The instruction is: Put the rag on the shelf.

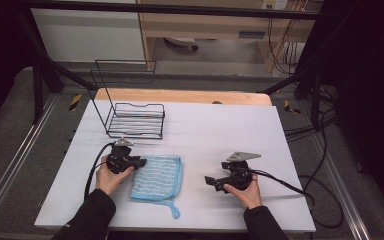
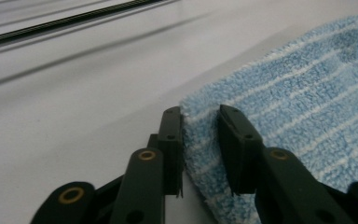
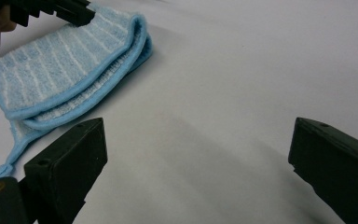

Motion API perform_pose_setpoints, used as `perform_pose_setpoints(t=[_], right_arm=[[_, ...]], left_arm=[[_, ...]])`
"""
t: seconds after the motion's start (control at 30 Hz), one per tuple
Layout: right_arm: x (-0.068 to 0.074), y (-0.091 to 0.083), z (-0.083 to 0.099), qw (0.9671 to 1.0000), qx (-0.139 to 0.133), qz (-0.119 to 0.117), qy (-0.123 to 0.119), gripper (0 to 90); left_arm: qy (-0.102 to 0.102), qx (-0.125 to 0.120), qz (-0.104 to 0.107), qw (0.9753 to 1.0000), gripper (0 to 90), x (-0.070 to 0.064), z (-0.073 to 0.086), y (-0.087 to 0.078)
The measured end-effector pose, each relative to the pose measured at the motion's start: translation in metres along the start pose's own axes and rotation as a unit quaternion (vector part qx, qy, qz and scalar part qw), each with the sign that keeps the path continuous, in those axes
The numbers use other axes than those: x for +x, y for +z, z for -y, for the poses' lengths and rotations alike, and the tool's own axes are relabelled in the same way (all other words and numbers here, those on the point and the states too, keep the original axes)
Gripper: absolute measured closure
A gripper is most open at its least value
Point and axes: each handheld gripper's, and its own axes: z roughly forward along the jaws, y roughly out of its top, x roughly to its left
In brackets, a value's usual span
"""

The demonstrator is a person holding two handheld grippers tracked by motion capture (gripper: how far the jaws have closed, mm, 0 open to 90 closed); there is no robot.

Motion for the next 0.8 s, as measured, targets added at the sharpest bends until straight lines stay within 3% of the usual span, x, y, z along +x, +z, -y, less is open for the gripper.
perform_pose_setpoints(t=[0.4, 0.67, 0.8], right_arm=[[0.004, 0.000, -0.007, 0.9999, -0.015, 0.005, -0.004, 2.7], [0.017, 0.010, -0.021, 0.9997, -0.024, 0.000, -0.007, 1.5], [0.026, 0.021, -0.026, 0.9999, -0.014, -0.006, -0.007, 0.8]], left_arm=[[0.005, 0.001, 0.000, 1.0000, 78.1, -0.002, 0.000, 0.001], [0.011, -0.001, -0.005, 0.9999, 77.6, -0.003, 0.000, 0.001], [0.017, -0.001, -0.010, 0.9998, 77.6, -0.006, 0.000, 0.001]])
